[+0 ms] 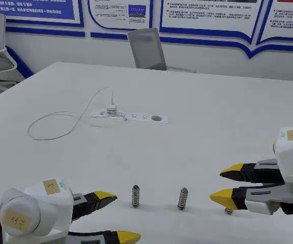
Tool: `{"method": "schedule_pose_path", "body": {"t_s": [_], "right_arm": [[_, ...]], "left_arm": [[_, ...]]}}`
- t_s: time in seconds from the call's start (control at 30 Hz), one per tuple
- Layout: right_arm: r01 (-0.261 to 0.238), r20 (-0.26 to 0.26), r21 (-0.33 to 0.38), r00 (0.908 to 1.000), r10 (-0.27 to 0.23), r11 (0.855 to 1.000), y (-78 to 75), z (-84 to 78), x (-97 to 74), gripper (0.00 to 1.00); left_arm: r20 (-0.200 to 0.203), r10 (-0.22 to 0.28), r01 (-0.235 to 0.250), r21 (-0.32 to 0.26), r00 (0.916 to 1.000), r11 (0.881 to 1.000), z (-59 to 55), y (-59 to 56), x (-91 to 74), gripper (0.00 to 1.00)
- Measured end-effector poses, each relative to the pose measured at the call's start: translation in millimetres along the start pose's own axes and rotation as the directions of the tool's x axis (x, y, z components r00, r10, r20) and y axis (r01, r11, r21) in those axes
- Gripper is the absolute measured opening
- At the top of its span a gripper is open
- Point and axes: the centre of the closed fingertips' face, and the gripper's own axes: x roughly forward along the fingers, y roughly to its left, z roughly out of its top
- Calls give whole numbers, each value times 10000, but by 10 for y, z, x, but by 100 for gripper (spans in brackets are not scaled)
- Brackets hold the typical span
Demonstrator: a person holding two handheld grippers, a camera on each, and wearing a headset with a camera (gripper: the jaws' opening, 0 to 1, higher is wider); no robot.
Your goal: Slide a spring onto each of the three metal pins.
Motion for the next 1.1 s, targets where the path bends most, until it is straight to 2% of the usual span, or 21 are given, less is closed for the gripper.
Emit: {"method": "schedule_pose_path", "body": {"t_s": [0.57, 0.97, 1.1], "right_arm": [[743, 170, 569, 9970, -753, 9956, -145, -328, -270, 45], [770, 440, 957, 9957, -815, 9924, -94, -527, -311, 53], [759, 377, 974, 9961, -799, 9924, -77, -623, -317, 55]], "left_arm": [[-77, 8, -8, -2, 10000, 10000, -27, 8, 10, 57], [-185, 77, -80, -127, 9998, 9999, -101, 4, -2, 58], [-228, 120, -124, -194, 9997, 9997, -129, 7, -4, 58]]}}
